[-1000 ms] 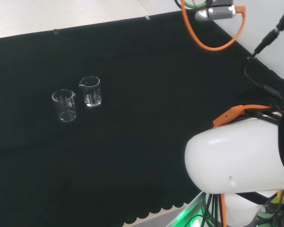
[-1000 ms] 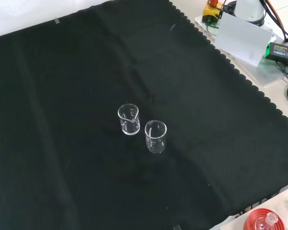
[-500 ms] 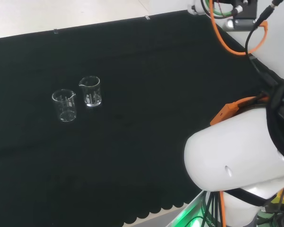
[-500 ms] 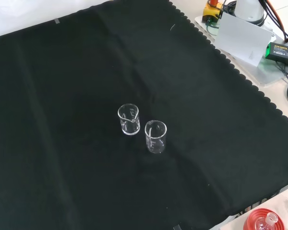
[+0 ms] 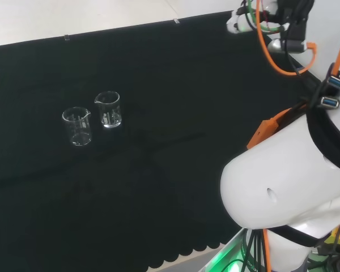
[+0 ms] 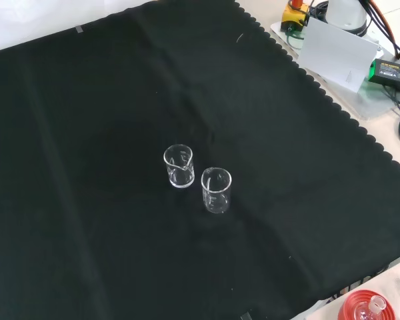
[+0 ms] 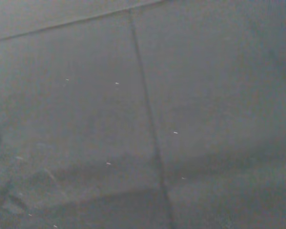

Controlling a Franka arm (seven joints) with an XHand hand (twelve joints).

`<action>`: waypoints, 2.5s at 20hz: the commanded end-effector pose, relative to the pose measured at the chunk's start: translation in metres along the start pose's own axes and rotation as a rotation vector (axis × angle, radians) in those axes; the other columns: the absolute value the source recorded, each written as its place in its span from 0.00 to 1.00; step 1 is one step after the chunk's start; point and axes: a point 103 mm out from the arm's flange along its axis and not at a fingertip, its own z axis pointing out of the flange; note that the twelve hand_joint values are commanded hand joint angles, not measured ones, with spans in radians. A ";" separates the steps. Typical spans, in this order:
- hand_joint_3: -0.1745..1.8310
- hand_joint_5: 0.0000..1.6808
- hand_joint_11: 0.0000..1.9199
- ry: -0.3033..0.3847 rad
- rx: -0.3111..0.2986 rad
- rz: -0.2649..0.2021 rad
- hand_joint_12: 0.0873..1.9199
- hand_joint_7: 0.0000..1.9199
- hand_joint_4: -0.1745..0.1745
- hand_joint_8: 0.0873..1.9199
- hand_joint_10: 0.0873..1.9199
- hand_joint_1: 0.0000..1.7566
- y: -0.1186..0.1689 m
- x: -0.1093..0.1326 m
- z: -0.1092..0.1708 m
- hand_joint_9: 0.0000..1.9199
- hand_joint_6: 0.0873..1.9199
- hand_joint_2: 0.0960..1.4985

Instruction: Pick up the beaker on the right.

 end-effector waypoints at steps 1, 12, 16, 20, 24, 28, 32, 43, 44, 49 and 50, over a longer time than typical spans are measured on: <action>0.19 0.16 0.00 0.073 -0.024 -0.107 0.53 0.10 0.45 0.23 0.30 0.08 0.038 0.052 0.033 0.11 0.00 0.86; 0.17 0.15 0.00 0.150 -0.007 -0.226 0.55 0.10 0.45 0.23 0.30 0.15 0.086 0.097 0.080 0.12 0.00 0.79; 0.16 0.16 0.00 0.191 -0.009 -0.260 0.60 0.10 0.44 0.24 0.31 0.21 0.099 0.113 0.093 0.14 0.00 0.74; 0.15 0.16 0.00 0.209 -0.006 -0.297 0.61 0.10 0.44 0.24 0.31 0.25 0.114 0.120 0.107 0.14 0.00 0.70; 0.15 0.16 0.00 0.179 0.023 -0.337 0.62 0.10 0.44 0.25 0.31 0.28 0.128 0.154 0.134 0.15 0.00 0.66; 0.14 0.15 0.00 0.189 0.037 -0.349 0.62 0.10 0.44 0.25 0.31 0.32 0.141 0.160 0.145 0.15 0.00 0.62; 0.13 0.15 0.00 0.191 0.053 -0.369 0.63 0.10 0.44 0.25 0.31 0.35 0.155 0.208 0.171 0.15 0.00 0.59; 0.12 0.12 0.00 0.367 0.097 -0.444 0.62 0.10 0.37 0.25 0.31 0.44 0.177 0.180 0.188 0.15 0.00 0.50; 0.12 0.12 0.00 0.373 0.098 -0.449 0.62 0.10 0.37 0.25 0.31 0.44 0.179 0.175 0.189 0.15 0.00 0.50; 0.12 0.12 0.00 0.386 0.117 -0.479 0.62 0.09 0.36 0.26 0.31 0.44 0.184 0.164 0.197 0.15 0.00 0.49; 0.12 0.12 0.00 0.387 0.120 -0.481 0.62 0.09 0.36 0.26 0.31 0.44 0.185 0.166 0.200 0.15 0.00 0.49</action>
